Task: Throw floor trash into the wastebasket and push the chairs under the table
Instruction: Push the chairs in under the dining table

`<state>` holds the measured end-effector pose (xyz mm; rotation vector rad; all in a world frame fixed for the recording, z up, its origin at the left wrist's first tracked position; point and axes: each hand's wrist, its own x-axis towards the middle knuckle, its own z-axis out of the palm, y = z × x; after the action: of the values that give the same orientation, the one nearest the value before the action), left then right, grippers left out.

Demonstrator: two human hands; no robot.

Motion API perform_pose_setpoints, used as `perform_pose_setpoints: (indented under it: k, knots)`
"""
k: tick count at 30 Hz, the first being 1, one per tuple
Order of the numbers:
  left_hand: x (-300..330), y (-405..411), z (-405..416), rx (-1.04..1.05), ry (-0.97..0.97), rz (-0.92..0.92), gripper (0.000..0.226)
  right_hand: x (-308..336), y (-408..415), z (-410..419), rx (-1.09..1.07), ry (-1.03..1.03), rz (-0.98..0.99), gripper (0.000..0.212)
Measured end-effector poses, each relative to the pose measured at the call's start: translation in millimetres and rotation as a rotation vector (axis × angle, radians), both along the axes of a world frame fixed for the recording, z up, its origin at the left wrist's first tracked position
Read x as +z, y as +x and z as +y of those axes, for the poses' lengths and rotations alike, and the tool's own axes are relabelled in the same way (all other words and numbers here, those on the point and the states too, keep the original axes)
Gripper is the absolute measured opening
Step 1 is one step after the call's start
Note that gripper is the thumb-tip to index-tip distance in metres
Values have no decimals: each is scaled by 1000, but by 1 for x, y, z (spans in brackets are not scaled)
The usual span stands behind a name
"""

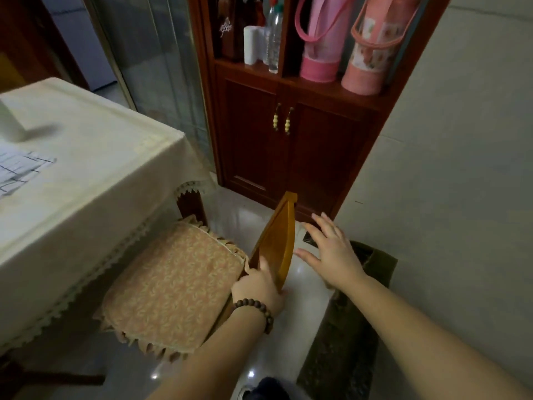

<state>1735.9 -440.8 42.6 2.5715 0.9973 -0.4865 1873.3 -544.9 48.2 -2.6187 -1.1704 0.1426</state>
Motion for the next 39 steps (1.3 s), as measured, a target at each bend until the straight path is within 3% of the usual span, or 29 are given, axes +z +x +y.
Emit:
perform_pose_setpoints:
  k: [2,4,12,16,23,26,30,35,37,39]
  knots:
    - [-2,3,-2,-55,24,2,43,0,15,18,151,-62,-2,87]
    - [-3,4,-4,-79,-25,24,31,-1,26,33,300,-127,-19,91]
    - [-6,4,7,-94,-179,20,33,-10,61,76,727,-300,-135,79]
    - [-9,1,5,-51,-128,-3,30,-17,72,88,955,-303,-247,66]
    - [-13,0,-21,282,-90,3,30,-20,98,97,1292,-317,-370,80]
    - [-13,-10,-36,447,61,109,29,-12,102,105,1437,-384,-457,63]
    - [-14,-31,-48,508,200,154,19,-4,99,116,1452,-427,-478,56]
    - [-16,-34,-45,457,242,188,7,-8,101,116,1474,-346,-462,19]
    - [-14,-40,-43,426,239,227,15,-9,99,118,1469,-335,-473,20]
    - [-13,-46,-41,394,247,243,9,-12,95,119,1471,-319,-478,21]
